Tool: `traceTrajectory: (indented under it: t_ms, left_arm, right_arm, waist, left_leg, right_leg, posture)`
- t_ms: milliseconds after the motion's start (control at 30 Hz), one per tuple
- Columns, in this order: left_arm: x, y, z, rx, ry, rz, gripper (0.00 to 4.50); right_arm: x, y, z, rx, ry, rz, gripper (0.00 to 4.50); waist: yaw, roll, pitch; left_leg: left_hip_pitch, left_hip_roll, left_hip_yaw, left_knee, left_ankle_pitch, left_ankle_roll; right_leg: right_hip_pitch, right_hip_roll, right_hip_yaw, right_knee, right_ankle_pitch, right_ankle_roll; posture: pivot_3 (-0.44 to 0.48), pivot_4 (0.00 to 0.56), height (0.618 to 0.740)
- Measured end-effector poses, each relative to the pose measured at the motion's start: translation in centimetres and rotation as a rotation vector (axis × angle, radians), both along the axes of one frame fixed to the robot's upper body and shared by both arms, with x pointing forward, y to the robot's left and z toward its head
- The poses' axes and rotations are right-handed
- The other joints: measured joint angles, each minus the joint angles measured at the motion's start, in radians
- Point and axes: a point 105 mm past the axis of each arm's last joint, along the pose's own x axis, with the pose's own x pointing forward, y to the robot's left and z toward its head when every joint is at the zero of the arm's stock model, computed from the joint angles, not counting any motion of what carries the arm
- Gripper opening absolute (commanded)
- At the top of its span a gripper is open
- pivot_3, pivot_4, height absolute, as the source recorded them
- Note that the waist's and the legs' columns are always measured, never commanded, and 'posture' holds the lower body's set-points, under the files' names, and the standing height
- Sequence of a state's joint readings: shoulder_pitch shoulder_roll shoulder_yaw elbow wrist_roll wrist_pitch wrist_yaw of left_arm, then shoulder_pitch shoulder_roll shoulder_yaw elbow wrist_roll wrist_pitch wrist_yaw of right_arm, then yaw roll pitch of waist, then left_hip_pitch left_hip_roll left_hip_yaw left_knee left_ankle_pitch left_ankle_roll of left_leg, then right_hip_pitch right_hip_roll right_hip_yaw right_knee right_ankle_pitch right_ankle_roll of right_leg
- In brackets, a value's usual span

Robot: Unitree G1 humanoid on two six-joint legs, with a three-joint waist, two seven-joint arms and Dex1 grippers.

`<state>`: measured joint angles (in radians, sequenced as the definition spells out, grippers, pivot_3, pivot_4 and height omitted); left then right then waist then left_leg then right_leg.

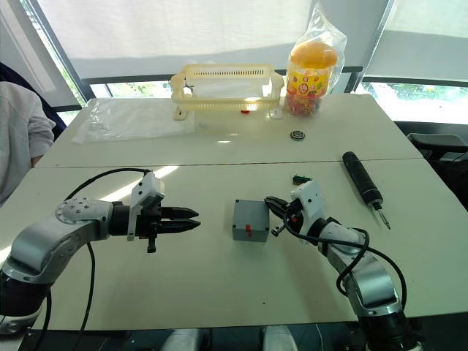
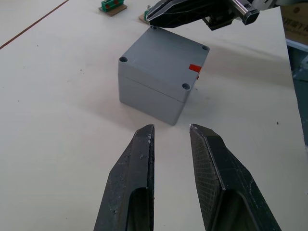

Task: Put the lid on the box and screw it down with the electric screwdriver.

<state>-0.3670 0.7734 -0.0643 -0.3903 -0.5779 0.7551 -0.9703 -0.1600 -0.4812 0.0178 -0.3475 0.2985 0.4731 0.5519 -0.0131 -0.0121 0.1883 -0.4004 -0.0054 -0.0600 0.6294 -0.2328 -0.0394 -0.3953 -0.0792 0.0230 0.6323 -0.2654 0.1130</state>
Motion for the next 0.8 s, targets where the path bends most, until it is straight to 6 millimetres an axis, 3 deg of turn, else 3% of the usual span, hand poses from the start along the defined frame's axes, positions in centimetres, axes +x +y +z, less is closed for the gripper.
traceTrajectory:
  t_ms: [333, 467, 600, 667, 800]
  left_arm:
    - [0.1, 0.0, 0.0, 0.000, -0.002, 0.008, 1.13]
    - [0.1, 0.1, 0.0, -0.002, 0.004, 0.005, 1.13]
    - [0.5, 0.1, 0.3, -0.009, 0.002, 0.002, 1.13]
    - [0.7, 0.0, 0.7, -0.016, -0.012, -0.003, 1.13]
    - [1.1, -0.3, 1.5, -0.043, -0.031, -0.025, 1.13]
  right_arm:
    - [-0.1, 0.3, -0.2, -0.006, 0.005, 0.013, 0.03]
    - [-0.2, 0.3, -0.1, -0.021, -0.004, 0.017, 1.30]
    - [-0.4, 0.3, 0.1, -0.035, -0.016, 0.023, 3.68]
    - [-0.4, 0.1, 0.2, -0.044, -0.019, 0.024, 4.45]
    - [-0.9, -1.3, 2.3, -0.078, -0.059, 0.007, 4.45]
  waist:
    - [0.000, 0.000, 0.000]
    - [-0.001, 0.000, 0.000]
    - [0.000, 0.000, 0.000]
    - [0.001, 0.000, 0.000]
    - [0.001, 0.000, 0.000]
  left_leg:
    - [0.000, 0.000, 0.000, 0.000, 0.000, 0.000]
    - [0.000, 0.000, 0.000, 0.000, 0.000, 0.000]
    - [0.000, 0.000, 0.000, 0.000, 0.000, 0.000]
    - [0.000, 0.000, 0.000, 0.000, 0.000, 0.000]
    - [0.000, 0.000, 0.000, 0.000, 0.000, 0.000]
  right_leg:
    - [0.000, 0.000, 0.000, 0.000, 0.000, 0.000]
    - [0.000, 0.000, 0.000, 0.000, 0.000, 0.000]
    - [0.000, 0.000, 0.000, 0.000, 0.000, 0.000]
    - [0.000, 0.000, 0.000, 0.000, 0.000, 0.000]
    - [0.000, 0.000, 0.000, 0.000, 0.000, 0.000]
  posture:
    - [0.000, 0.150, 0.740]
    - [0.000, 0.150, 0.740]
    - [0.000, 0.150, 0.740]
    - [0.000, 0.150, 0.740]
    - [0.000, 0.150, 0.740]
